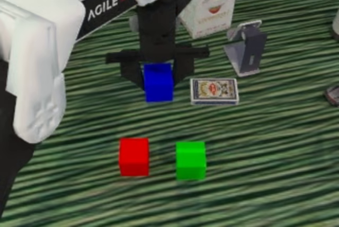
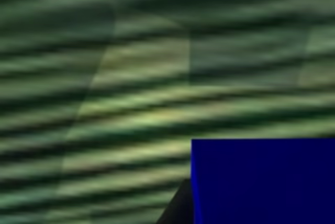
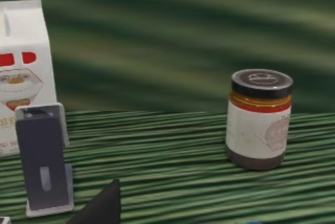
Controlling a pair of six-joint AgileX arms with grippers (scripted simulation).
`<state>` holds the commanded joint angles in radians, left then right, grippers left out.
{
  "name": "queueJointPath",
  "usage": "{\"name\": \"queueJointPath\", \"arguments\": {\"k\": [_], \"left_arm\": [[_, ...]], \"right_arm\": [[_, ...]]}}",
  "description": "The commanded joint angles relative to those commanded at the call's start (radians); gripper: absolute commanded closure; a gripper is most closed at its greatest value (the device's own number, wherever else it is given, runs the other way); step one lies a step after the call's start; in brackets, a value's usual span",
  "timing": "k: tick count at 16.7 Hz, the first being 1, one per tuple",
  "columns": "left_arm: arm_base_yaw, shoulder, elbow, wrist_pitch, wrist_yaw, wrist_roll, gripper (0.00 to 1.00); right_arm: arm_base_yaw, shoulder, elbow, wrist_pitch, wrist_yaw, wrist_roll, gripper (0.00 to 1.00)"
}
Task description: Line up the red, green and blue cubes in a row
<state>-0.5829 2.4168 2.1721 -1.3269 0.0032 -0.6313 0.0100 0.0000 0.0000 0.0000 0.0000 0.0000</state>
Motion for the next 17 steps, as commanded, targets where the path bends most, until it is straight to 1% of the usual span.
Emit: {"name": "queueJointPath", "arguments": {"k": [6,8,10,14,17], "left_arm": [[-0.254,0.048,0.132,-0.087,0.003,-0.205,1.00],[-0.320,0.056,0.165,-0.107,0.004,-0.258,1.00],[-0.346,0.059,0.180,-0.115,0.004,-0.282,1.00],[-0.342,0.055,0.174,-0.110,0.004,-0.278,1.00],[-0.343,0.054,0.102,-0.039,0.002,-0.280,1.00]], "right_arm": [[0.000,0.000,0.000,0.000,0.000,0.000,0.00],[0.000,0.000,0.000,0.000,0.000,0.000,0.00],[0.000,0.000,0.000,0.000,0.000,0.000,0.00],[0.000,0.000,0.000,0.000,0.000,0.000,0.00],[0.000,0.000,0.000,0.000,0.000,0.000,0.00]]}}
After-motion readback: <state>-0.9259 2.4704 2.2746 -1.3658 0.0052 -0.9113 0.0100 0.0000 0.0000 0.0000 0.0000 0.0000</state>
